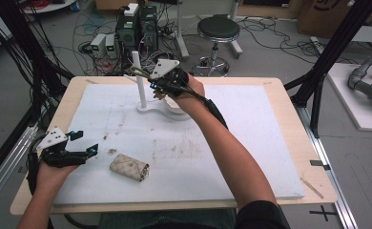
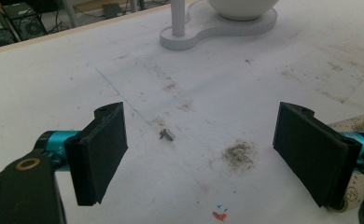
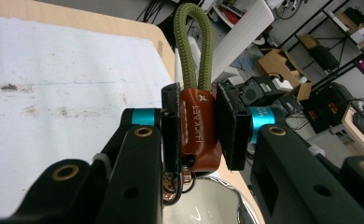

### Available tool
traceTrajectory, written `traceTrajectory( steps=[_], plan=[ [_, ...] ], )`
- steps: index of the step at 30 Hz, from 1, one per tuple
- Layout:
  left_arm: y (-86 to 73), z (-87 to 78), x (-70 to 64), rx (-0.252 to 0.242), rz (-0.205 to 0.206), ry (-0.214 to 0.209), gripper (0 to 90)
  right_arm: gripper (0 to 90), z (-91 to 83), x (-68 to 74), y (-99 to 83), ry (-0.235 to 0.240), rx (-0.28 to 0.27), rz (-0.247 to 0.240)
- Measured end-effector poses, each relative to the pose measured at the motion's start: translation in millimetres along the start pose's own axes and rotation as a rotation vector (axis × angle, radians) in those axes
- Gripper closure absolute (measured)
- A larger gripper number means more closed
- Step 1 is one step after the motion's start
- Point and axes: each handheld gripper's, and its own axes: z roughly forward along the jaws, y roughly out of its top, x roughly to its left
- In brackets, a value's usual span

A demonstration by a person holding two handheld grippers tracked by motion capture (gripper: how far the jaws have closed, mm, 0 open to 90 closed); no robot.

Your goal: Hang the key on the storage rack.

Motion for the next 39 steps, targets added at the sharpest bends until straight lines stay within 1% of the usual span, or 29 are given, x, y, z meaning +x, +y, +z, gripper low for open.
traceTrajectory(
  steps=[8, 9, 11, 12, 13, 14, 16, 17, 19, 20, 22, 24, 25, 26, 27, 28, 29, 31, 32, 33, 36, 38, 39],
  plan=[
    [0.4, 0.7, -0.7, 0.001, 0.005, -0.004, 17.5, 73.7, 11.4, 0.5, 1.0, -0.009, 0.030, -0.020],
    [0.3, 0.7, -0.5, 0.001, 0.004, -0.004, 17.5, 73.7, 14.2, 1.0, -0.3, -0.011, 0.046, -0.016],
    [0.0, 0.5, -0.2, 0.001, 0.004, -0.004, 17.5, 73.7, 15.7, 0.7, -1.0, -0.013, 0.052, -0.020],
    [-0.2, 0.4, 0.0, 0.000, 0.004, -0.005, 17.5, 73.6, 18.2, 1.6, -2.3, -0.015, 0.063, -0.022],
    [-0.2, 0.4, 0.0, -0.001, 0.005, -0.007, 17.5, 73.6, 18.2, 1.6, -2.3, -0.015, 0.063, -0.022],
    [-0.2, 0.4, 0.1, 0.000, 0.007, -0.007, 17.5, 73.5, 19.9, 1.4, -2.9, -0.020, 0.067, -0.033],
    [-0.3, 0.4, 0.3, -0.001, 0.005, -0.007, 17.5, 73.3, 20.5, 1.7, -3.2, -0.020, 0.068, -0.032],
    [-0.4, 0.5, 0.3, -0.002, 0.003, -0.007, 17.5, 72.8, 21.5, 2.1, -3.4, -0.029, 0.079, -0.038],
    [-0.5, 0.6, 0.6, 0.003, 0.005, -0.007, 17.5, 72.7, 21.7, 3.1, -3.5, -0.026, 0.088, -0.036],
    [-0.6, 0.7, 0.6, 0.003, 0.004, -0.007, 17.5, 70.4, 23.2, 4.6, -4.1, -0.023, 0.103, -0.040],
    [-0.5, 0.8, 0.6, 0.005, 0.005, -0.007, 17.5, 68.6, 23.9, 4.6, -4.2, -0.025, 0.107, -0.039],
    [-0.5, 0.7, 0.5, 0.004, 0.004, -0.008, 17.5, 56.4, 24.1, 4.8, -4.4, -0.019, 0.103, -0.026],
    [-0.4, 0.5, 0.5, 0.004, 0.003, -0.008, 17.5, 52.2, 21.9, 5.5, -4.5, -0.029, 0.091, 0.000],
    [-0.5, 0.4, 0.6, 0.002, 0.005, -0.008, 17.5, 52.2, 21.9, 5.5, -4.5, -0.029, 0.091, 0.000],
    [-0.5, 0.4, 0.6, 0.000, 0.001, -0.007, 17.5, 51.7, 20.6, 5.3, -4.7, -0.030, 0.079, 0.004],
    [-0.6, 0.1, 0.8, 0.000, 0.001, -0.007, 17.5, 50.2, 14.6, 5.4, -6.3, -0.029, 0.060, 0.023],
    [-0.6, 0.1, 0.9, 0.000, 0.001, -0.007, 17.5, 48.6, 14.6, 5.4, -6.3, -0.029, 0.060, 0.023],
    [-0.7, 0.2, 0.8, 0.000, 0.000, -0.008, 17.5, 46.9, 7.4, 4.4, -9.3, -0.030, 0.048, 0.048],
    [-0.7, 0.5, 0.6, -0.001, 0.000, -0.009, 17.5, 44.3, -0.1, 2.4, -13.1, -0.027, 0.041, 0.074],
    [-0.6, 0.7, 0.4, 0.001, 0.001, -0.010, 17.5, 44.3, -0.1, 2.4, -13.1, -0.027, 0.041, 0.074],
    [-0.2, 1.5, -0.3, 0.004, 0.003, -0.011, 17.5, 42.0, -13.6, 0.2, -21.7, -0.023, 0.008, 0.119],
    [0.0, 1.9, -0.7, 0.004, 0.006, -0.012, 17.5, 40.6, -22.2, -0.3, -29.2, -0.023, -0.004, 0.151],
    [0.1, 2.0, -0.8, 0.005, 0.007, -0.012, 17.5, 39.6, -26.3, -0.8, -33.5, -0.026, -0.007, 0.154]
  ],
)
